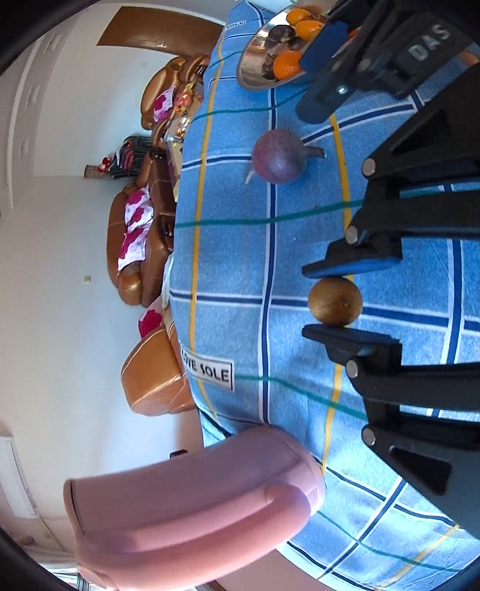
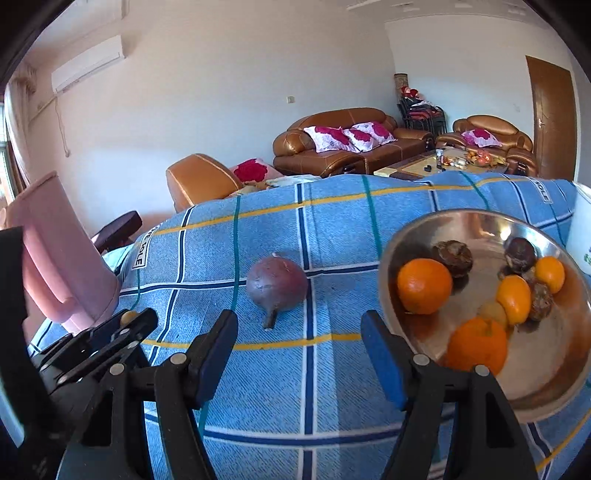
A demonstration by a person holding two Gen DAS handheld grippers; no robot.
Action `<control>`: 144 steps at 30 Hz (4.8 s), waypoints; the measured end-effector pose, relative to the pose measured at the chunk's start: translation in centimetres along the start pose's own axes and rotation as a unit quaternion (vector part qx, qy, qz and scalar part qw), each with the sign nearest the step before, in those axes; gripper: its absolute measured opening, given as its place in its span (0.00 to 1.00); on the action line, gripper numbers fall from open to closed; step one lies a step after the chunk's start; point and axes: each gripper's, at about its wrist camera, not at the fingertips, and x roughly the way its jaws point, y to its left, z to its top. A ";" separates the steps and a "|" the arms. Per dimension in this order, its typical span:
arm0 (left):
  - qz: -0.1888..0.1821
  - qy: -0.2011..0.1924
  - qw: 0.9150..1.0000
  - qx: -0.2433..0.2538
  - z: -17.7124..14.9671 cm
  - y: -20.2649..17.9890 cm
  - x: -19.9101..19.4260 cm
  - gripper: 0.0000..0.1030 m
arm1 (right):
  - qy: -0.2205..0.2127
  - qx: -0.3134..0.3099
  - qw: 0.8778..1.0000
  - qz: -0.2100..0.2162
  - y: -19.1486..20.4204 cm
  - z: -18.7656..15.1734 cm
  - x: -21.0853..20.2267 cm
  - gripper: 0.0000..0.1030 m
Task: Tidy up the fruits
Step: 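Grasp the purple fruit with the right tool while the left grasps the small yellow fruit, then carry the purple fruit and the yellow fruit over the steel plate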
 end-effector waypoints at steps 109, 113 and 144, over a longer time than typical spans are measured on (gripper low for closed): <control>-0.001 -0.072 0.997 0.005 -6.5 -7.6 -10.0 0.26 | -0.093 -0.089 0.989 -0.075 -5.9 -5.3 -12.3 0.54; -0.008 -0.070 0.997 0.015 -6.5 -8.9 -10.1 0.26 | -0.095 -0.091 0.988 -0.087 -7.3 -5.2 -12.7 0.54; -0.103 -0.040 0.992 0.065 -5.5 -21.2 -9.4 0.26 | -0.083 -0.077 0.979 -0.171 -19.4 -2.8 -13.1 0.54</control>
